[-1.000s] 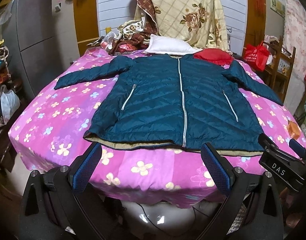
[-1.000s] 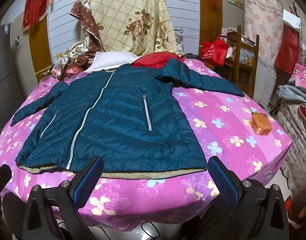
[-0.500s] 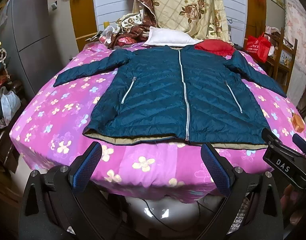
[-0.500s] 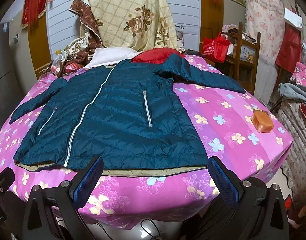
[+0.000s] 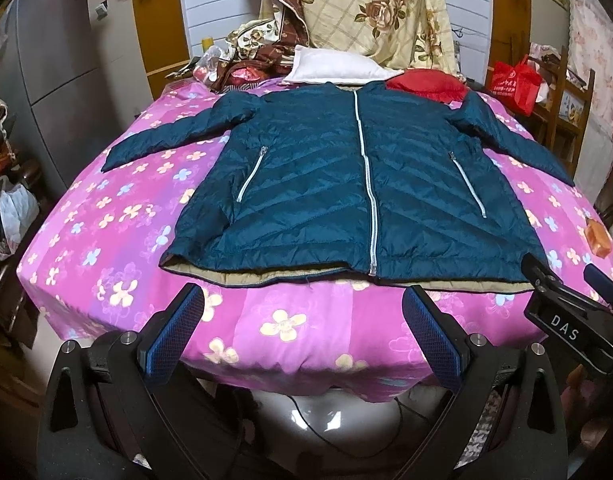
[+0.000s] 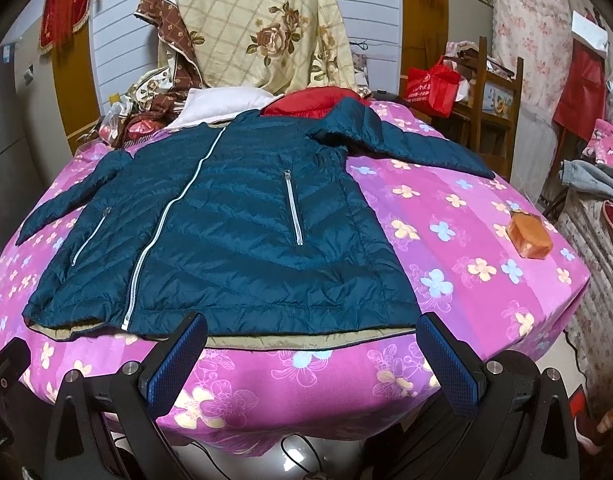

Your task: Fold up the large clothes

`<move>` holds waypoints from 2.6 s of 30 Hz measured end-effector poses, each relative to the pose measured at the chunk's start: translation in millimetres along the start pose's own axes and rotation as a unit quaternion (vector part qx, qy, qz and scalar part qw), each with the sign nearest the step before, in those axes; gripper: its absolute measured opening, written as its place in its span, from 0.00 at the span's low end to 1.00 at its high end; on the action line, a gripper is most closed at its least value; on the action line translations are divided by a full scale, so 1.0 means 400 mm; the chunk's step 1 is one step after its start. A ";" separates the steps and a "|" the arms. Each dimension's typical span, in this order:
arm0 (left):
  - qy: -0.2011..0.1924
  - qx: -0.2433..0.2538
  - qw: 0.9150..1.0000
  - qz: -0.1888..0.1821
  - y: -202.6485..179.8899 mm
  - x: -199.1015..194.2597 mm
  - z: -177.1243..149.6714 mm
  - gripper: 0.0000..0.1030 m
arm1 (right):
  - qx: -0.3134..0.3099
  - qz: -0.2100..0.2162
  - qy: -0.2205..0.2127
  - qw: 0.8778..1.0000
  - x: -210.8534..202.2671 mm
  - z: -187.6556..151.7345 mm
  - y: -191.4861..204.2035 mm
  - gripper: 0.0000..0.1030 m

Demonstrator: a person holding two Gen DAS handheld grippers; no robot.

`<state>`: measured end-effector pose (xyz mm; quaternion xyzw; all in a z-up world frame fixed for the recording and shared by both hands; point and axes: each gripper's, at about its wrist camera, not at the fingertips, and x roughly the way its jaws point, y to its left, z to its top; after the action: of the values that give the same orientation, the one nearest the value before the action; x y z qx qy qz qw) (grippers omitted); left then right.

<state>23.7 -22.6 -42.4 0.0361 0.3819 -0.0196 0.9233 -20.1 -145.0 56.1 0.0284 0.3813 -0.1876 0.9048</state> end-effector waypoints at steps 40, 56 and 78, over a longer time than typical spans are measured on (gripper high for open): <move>0.026 0.014 0.999 0.030 0.079 0.109 0.058 0.97 | 0.036 -0.049 0.007 0.998 0.078 0.050 -0.136 1.00; 0.088 -0.118 0.989 0.026 0.380 0.321 0.136 0.97 | 0.055 -0.072 0.054 0.994 0.231 0.099 -0.321 1.00; 0.159 -0.144 0.972 -0.098 0.375 0.480 0.163 0.36 | 0.047 0.081 0.105 0.990 0.347 0.092 -0.219 0.19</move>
<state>215.2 119.9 -124.3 -0.1324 0.5246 -0.0482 0.8396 61.9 -277.3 -6.9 0.1208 0.4616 -0.1271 0.8696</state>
